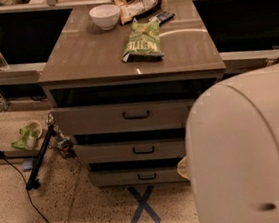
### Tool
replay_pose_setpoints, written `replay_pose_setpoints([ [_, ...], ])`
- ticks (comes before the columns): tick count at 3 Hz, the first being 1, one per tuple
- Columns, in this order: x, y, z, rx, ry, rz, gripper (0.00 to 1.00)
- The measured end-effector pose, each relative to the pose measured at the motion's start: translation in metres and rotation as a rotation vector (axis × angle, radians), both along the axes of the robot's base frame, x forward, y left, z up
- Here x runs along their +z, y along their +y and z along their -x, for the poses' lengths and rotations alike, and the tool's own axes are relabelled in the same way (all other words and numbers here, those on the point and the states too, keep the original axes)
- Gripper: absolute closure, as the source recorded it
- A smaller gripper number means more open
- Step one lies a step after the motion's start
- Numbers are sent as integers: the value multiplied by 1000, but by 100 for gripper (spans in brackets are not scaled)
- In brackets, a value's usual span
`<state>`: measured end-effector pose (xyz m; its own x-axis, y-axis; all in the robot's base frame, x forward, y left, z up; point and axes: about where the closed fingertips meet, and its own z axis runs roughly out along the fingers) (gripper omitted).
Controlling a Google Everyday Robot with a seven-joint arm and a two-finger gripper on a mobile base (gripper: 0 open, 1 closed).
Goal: Close middle drawer
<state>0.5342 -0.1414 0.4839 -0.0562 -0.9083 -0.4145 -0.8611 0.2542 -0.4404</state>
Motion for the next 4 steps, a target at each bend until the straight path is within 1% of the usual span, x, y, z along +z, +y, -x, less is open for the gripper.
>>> replay_pose_setpoints([
  [1, 36, -2, 32, 1, 12, -26, 100],
  [2, 72, 7, 49, 39, -2, -36, 100],
  [3, 103, 3, 51, 38, -17, -57, 100],
  [4, 138, -24, 27, -31, -50, -134, 100],
])
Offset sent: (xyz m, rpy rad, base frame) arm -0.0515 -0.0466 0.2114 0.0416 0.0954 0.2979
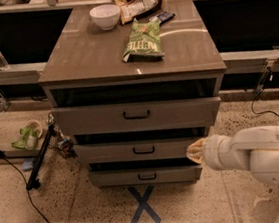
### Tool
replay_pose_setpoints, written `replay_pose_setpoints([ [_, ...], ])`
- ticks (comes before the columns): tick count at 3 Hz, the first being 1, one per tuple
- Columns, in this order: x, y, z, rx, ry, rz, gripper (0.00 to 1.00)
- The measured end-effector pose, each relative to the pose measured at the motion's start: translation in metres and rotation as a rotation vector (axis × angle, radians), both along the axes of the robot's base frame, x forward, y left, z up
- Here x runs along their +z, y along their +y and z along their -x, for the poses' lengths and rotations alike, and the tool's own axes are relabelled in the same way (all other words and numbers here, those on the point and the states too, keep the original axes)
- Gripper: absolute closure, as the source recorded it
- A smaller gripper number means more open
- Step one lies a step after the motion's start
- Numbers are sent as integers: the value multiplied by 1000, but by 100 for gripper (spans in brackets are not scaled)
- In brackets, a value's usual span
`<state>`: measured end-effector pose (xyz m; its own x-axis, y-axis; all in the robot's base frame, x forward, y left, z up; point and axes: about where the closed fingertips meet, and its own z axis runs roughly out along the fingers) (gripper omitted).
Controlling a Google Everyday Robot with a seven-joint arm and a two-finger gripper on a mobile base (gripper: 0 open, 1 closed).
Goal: Close middle drawer
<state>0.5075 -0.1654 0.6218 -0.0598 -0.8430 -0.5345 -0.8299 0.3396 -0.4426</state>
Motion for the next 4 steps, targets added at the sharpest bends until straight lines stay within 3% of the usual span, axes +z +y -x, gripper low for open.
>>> replay_pose_setpoints([
  [1, 52, -27, -43, -25, -58, -75, 100],
  [2, 106, -50, -75, 1, -75, -94, 100],
  [3, 147, -96, -78, 2, -16, -39, 100],
  [4, 182, -131, -54, 98, 31, 44, 100],
])
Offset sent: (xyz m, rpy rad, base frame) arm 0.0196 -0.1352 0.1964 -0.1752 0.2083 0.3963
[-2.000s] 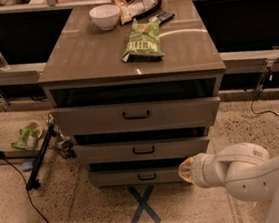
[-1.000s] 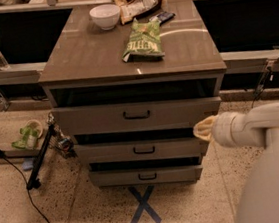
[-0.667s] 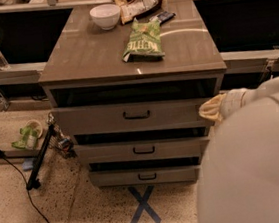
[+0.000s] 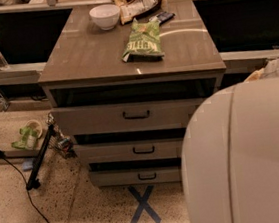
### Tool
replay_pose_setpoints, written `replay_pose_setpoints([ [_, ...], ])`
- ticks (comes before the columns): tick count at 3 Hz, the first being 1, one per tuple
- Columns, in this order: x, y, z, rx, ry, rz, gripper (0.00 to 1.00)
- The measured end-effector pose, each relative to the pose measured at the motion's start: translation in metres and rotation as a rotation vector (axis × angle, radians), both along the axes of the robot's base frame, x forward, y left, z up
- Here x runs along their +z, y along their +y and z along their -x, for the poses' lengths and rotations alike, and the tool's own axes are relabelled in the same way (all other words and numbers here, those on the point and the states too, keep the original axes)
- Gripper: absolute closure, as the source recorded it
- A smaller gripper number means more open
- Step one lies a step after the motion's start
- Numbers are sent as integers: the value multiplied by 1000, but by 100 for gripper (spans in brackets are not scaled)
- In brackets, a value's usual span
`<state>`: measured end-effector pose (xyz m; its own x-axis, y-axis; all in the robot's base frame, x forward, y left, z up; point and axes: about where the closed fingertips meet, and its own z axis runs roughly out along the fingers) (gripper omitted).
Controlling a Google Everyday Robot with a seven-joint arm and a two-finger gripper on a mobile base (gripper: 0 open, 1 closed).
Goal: Close middle drawer
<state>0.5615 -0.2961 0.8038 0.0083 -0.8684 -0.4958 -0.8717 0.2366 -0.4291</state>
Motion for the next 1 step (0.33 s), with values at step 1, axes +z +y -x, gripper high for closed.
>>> replay_pose_setpoints([
  [1, 12, 11, 11, 81, 27, -11, 84],
])
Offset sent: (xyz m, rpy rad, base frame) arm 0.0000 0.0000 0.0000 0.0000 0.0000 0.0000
